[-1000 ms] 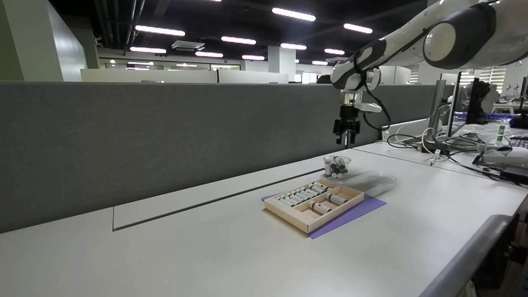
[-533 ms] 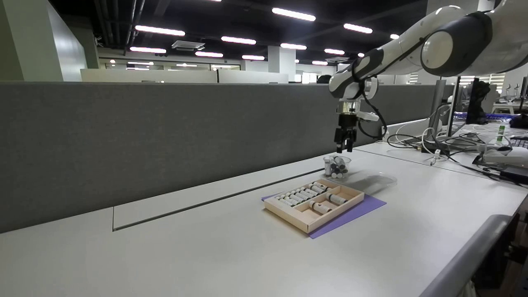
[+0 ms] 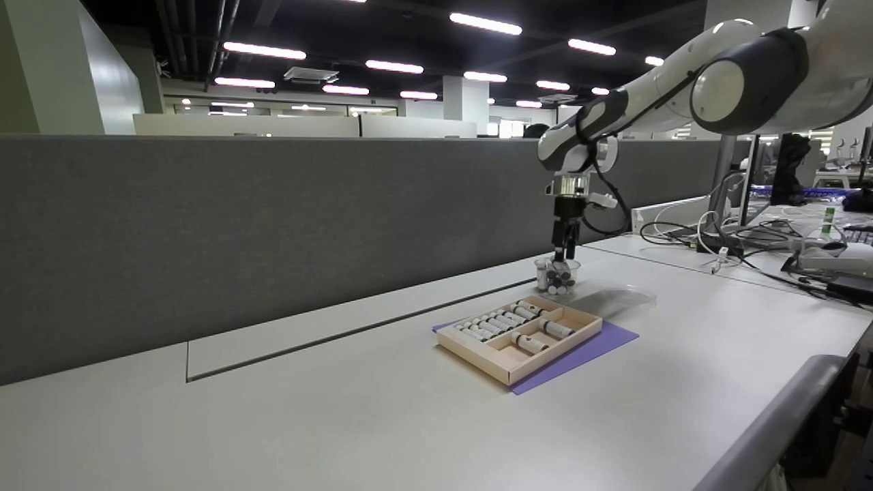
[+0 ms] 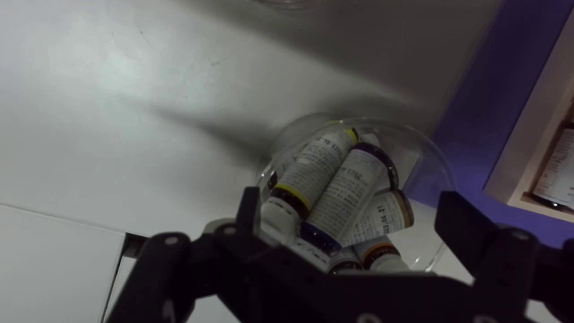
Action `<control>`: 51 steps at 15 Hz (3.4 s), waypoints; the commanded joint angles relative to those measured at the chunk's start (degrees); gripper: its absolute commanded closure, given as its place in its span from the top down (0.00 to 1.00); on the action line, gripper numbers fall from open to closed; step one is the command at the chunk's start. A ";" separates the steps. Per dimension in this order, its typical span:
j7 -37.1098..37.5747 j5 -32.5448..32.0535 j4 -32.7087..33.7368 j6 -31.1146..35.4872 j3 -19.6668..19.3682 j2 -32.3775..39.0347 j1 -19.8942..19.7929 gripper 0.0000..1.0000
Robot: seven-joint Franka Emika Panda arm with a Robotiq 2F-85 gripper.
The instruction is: Take a bottle from the clear bowl and put it on the bottom compartment of the box
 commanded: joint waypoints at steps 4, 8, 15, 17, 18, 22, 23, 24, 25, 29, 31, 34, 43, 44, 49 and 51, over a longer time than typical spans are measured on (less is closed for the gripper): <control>-1.06 1.85 2.82 2.96 1.54 1.58 -0.72 1.00; -1.93 2.44 2.85 2.57 2.26 1.86 -1.09 0.75; -1.43 3.33 2.92 2.44 2.85 1.90 -1.63 0.20; -1.27 3.56 3.16 2.25 2.94 1.89 -1.74 0.06; -1.19 3.64 3.32 2.22 2.94 1.92 -1.80 0.02; -0.78 4.21 3.69 1.65 2.82 2.07 -2.02 0.00; -0.37 3.91 3.77 0.62 2.48 2.02 -1.83 0.00; 0.65 4.13 3.87 0.09 2.45 2.00 -1.78 0.25; 1.65 4.64 4.08 -1.16 2.76 1.90 -1.91 0.27; 5.55 8.31 5.08 -4.96 3.96 2.02 -2.21 0.55; 8.33 10.16 5.15 -4.26 4.07 2.30 -2.00 0.70; 14.45 11.78 4.92 -2.35 3.34 2.62 -1.38 0.92; 41.04 11.26 4.32 -1.73 1.10 1.77 0.85 1.00; 43.83 11.34 4.36 -1.73 0.94 1.82 1.02 1.00; 54.86 11.01 4.79 -1.62 -0.32 2.69 1.60 1.00; 57.21 10.83 4.95 -1.75 -0.61 2.87 1.58 1.00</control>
